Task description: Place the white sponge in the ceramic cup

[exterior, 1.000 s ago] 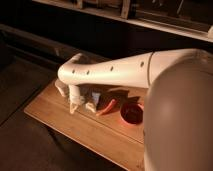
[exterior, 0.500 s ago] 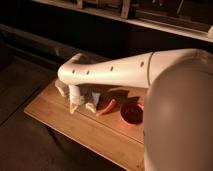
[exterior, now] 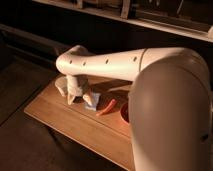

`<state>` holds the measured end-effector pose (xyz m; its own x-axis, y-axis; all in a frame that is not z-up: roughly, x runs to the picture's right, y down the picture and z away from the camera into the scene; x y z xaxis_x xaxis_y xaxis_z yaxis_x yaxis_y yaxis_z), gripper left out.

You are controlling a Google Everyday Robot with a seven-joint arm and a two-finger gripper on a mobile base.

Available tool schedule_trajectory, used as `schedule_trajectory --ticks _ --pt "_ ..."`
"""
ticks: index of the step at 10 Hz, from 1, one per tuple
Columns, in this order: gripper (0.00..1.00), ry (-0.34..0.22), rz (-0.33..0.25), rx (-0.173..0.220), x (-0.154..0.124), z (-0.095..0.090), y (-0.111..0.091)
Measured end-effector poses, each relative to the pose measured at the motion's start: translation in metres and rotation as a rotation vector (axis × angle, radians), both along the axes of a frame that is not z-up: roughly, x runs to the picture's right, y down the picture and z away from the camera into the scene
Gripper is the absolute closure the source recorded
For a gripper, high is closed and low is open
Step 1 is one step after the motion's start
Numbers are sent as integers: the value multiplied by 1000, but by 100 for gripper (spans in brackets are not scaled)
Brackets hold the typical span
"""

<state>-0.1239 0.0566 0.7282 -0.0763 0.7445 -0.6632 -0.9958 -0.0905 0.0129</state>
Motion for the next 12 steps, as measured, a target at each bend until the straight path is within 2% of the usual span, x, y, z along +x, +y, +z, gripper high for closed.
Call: schedule_trajectory --ticks 2,4,5,6,7,8,9,11,12 --pt "35 -1 65 -11 6 14 -14" --pt "35 13 139 -17 28 26 -25" --pt "35 32 173 -19 48 32 -30" --pt "35 48 182 -21 62 36 -32" --pt "35 64 170 -30 74 40 -31" --pt "35 60 133 -33 81 50 -30" --pt "35 50 103 -23 81 57 -32" --pt "35 7 4 1 71 77 -29" --pt "35 0 -13 2 70 81 -28"
